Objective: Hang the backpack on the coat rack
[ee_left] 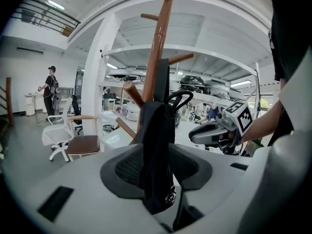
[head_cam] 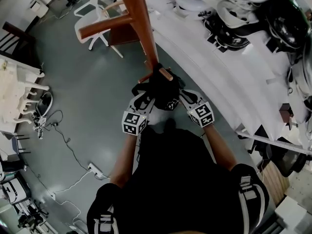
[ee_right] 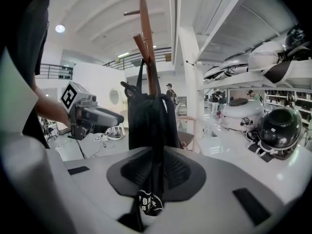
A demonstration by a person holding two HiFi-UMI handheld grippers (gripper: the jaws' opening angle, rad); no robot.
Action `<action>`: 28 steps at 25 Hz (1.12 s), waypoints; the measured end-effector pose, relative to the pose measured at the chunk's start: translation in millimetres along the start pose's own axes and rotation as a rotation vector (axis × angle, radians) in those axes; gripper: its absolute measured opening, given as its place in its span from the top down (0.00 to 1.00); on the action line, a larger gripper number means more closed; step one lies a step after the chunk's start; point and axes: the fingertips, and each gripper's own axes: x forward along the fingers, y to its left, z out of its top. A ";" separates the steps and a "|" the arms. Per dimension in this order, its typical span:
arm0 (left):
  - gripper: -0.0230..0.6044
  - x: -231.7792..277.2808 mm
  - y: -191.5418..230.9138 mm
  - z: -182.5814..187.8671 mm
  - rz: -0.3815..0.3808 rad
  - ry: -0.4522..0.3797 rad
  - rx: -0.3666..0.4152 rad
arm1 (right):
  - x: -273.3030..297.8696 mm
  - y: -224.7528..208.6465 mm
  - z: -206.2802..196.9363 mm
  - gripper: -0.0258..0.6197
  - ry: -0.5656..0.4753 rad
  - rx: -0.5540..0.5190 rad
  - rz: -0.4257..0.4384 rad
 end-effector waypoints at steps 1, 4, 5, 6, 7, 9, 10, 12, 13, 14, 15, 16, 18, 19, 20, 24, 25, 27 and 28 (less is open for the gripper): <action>0.71 -3.8 -0.3 -0.1 0.006 -0.005 0.001 | -0.9 1.0 -1.1 0.84 0.000 -0.011 -0.003; 0.84 -13.3 -2.0 0.9 0.011 -0.028 0.000 | -1.7 4.6 -2.6 0.93 -0.002 -0.061 -0.007; 0.85 -15.8 -2.8 1.1 0.008 -0.033 -0.003 | -1.7 6.9 -2.4 0.93 -0.002 -0.071 -0.002; 0.88 -18.0 -3.7 1.8 0.006 -0.037 -0.005 | -1.6 9.6 -1.7 0.93 -0.003 -0.076 0.007; 0.90 -19.8 -4.8 3.0 0.003 -0.042 -0.006 | -1.6 12.5 -0.1 0.93 -0.005 -0.079 0.018; 0.91 -21.8 -7.4 6.0 0.000 -0.048 0.000 | -2.0 17.7 5.5 0.94 -0.016 -0.089 0.035; 0.91 -22.2 -8.7 6.9 0.001 -0.048 0.008 | -2.1 19.8 8.4 0.94 -0.021 -0.097 0.042; 0.92 -22.1 -10.9 6.7 0.005 -0.043 0.029 | -1.2 23.2 11.0 0.94 -0.027 -0.111 0.055; 0.92 -21.4 -12.1 5.6 0.008 -0.040 0.043 | -0.5 24.5 11.3 0.94 -0.028 -0.112 0.061; 0.92 -20.5 -13.3 3.9 0.009 -0.035 0.056 | -0.2 26.4 13.2 0.94 -0.032 -0.108 0.070; 0.92 -19.6 -14.6 2.1 0.009 -0.031 0.064 | -0.4 28.9 16.7 0.94 -0.040 -0.101 0.079; 0.92 -19.3 -15.8 1.0 0.007 -0.029 0.066 | -0.8 31.2 20.2 0.94 -0.046 -0.096 0.086; 0.92 -20.2 -17.2 2.2 0.004 -0.032 0.065 | -1.7 33.9 24.4 0.94 -0.056 -0.092 0.092; 0.92 -20.7 -17.5 3.3 0.004 -0.032 0.067 | -1.9 34.3 25.4 0.94 -0.058 -0.091 0.092; 0.92 -21.2 -17.8 3.4 0.002 -0.029 0.069 | -1.8 33.9 25.3 0.94 -0.060 -0.091 0.090; 0.92 -22.1 -18.9 2.5 0.004 -0.018 0.082 | -1.1 29.7 20.5 0.94 -0.059 -0.087 0.081; 0.92 -22.3 -18.9 2.9 0.005 -0.017 0.083 | -0.6 29.4 20.9 0.94 -0.060 -0.086 0.080; 0.92 -21.9 -18.9 2.0 0.007 -0.018 0.084 | 0.9 27.5 17.9 0.94 -0.051 -0.092 0.072; 0.92 -21.6 -19.4 0.9 0.005 -0.016 0.083 | 1.1 27.3 17.6 0.94 -0.048 -0.092 0.069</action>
